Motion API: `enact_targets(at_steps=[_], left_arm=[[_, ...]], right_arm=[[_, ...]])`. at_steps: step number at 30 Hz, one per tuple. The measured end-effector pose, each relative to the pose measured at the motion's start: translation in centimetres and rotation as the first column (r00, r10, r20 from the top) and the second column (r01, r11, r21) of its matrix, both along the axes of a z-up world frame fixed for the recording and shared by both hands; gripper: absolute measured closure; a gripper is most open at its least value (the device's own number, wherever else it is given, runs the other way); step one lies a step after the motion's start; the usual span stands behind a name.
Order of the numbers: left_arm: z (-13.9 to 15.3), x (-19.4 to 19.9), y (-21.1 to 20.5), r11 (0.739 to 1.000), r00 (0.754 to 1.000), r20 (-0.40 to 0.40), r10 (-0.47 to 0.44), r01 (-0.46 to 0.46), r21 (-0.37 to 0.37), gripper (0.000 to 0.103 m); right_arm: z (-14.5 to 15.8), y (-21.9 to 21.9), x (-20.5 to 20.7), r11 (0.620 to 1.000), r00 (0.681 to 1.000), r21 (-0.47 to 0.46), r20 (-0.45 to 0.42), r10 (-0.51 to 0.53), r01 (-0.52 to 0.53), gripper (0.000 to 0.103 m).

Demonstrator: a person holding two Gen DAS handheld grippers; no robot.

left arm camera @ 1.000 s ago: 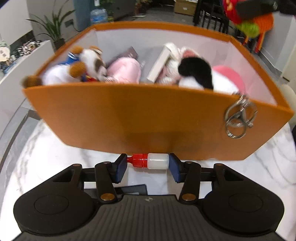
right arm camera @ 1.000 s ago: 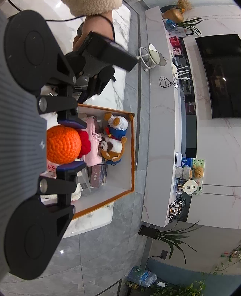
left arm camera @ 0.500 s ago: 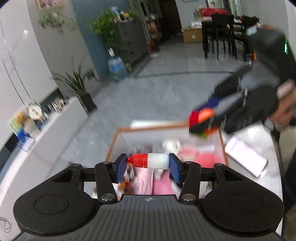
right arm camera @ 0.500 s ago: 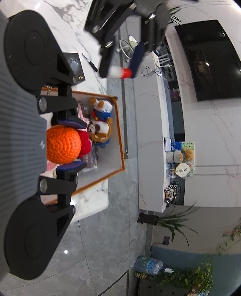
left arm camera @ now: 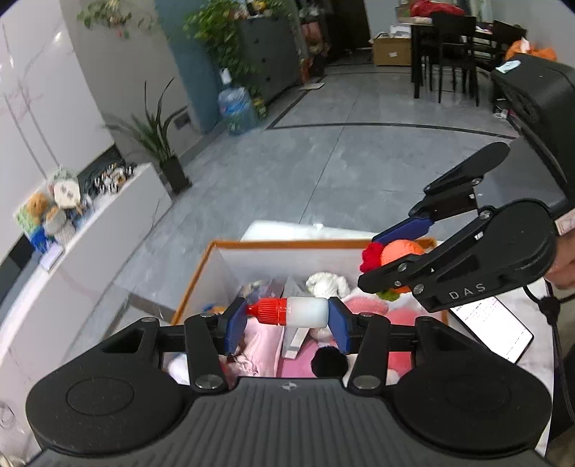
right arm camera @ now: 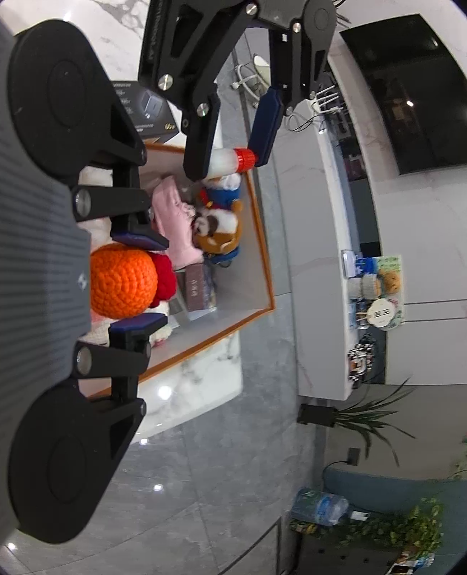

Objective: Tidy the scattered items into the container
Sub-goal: 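Hold the bottle and crochet ball above the orange box with both tools, then release the bottle with the left tool while the right tool releases the crochet ball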

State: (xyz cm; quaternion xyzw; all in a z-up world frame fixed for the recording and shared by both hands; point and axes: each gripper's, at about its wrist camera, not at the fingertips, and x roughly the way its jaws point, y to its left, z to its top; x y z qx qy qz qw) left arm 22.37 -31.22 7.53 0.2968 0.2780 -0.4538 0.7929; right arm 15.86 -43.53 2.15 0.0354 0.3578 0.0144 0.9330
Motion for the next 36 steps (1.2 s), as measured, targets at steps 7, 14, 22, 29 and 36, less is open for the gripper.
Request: enact_targets(at_steps=[7,14,22,29,36], left_arm=[[-1.0,0.6,0.7,0.999,0.999,-0.030,0.033,-0.033,0.007,0.047],[-1.0,0.7,1.0,0.999,0.998,-0.037,0.040,-0.040,0.004,0.047],[-0.8,0.6,1.4,0.994,0.993,0.047,0.110,-0.110,0.000,0.020],[0.0,-0.5,8.9,0.941,0.955,-0.010,0.296,-0.293,-0.170,0.017],[-0.4,-2.7,20.3,0.748,0.817,-0.145,0.558,-0.570,-0.339,0.013]], right_arm=[[-1.0,-0.2,0.9,1.000,0.999,-0.001,-0.031,-0.015,0.015,0.062],[-0.9,0.1,0.8,1.000,0.999,-0.004,-0.034,-0.006,0.006,0.062],[-1.1,-0.2,0.8,0.999,0.999,-0.022,-0.037,-0.025,0.024,0.055],[-1.0,-0.1,0.8,0.999,0.999,-0.025,-0.030,-0.035,0.034,0.055],[-0.5,1.2,0.6,0.998,0.999,-0.043,0.009,-0.042,0.042,0.051]])
